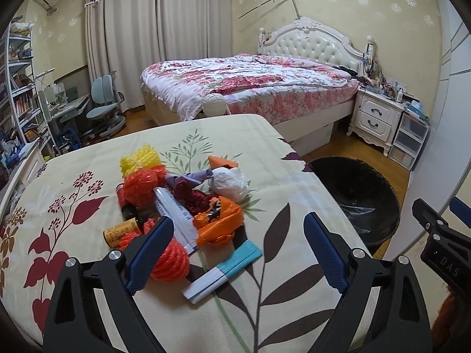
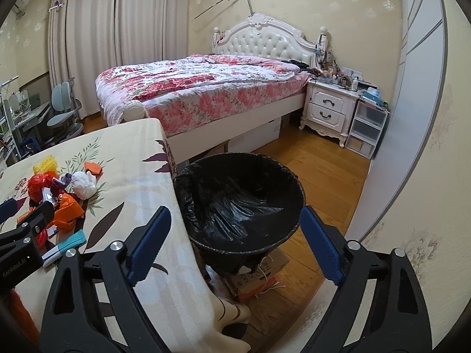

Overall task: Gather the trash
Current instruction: 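Reach the left gripper to the red mesh netting ball and grasp it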

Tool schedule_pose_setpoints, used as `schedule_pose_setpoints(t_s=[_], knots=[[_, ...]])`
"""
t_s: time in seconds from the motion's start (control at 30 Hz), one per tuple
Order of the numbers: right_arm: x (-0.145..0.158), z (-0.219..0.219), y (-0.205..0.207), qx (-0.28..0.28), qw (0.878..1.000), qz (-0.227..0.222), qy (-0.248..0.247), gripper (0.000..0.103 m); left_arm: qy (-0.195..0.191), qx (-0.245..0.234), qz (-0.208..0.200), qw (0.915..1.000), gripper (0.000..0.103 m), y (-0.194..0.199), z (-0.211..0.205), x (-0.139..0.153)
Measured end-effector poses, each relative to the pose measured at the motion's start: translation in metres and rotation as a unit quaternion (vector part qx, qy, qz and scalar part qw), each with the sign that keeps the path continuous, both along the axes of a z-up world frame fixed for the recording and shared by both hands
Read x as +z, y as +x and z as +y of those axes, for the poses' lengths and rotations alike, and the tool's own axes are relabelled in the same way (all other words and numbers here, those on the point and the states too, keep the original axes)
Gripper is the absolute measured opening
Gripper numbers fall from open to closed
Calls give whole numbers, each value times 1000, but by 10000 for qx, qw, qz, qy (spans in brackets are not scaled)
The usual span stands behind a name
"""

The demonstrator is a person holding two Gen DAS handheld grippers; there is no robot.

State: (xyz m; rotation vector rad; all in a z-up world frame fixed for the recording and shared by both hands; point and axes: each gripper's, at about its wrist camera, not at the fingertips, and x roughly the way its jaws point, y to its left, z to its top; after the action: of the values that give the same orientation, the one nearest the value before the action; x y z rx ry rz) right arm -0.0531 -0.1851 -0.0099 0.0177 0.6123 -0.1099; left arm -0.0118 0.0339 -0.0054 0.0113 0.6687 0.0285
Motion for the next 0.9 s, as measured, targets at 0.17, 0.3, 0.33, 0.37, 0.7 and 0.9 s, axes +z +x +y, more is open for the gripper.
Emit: schedule_pose_setpoints(t_s=[0.17, 0.3, 0.33, 0.37, 0.7, 0.9], knots=[[-6, 23, 1, 323, 9993, 158, 74, 79, 33, 329, 109, 9994, 89, -6, 32, -9], [-9, 42, 5, 545, 9981, 243, 121, 79, 30, 523, 232, 9984, 89, -7, 56, -19], [-10, 46, 7, 597, 9978, 265, 134, 79, 21, 549, 268, 9981, 89, -6, 60, -22], [-12, 50, 9, 639, 9975, 285, 139, 79, 15, 571, 293, 9979, 89, -5, 64, -24], [-19, 78, 18, 897, 9949, 435, 168, 79, 41, 575, 662, 9961, 89, 9, 76, -45], [-24, 84, 20, 977, 9938, 521, 139, 79, -163, 376, 786, 9961, 68, 11, 76, -52]])
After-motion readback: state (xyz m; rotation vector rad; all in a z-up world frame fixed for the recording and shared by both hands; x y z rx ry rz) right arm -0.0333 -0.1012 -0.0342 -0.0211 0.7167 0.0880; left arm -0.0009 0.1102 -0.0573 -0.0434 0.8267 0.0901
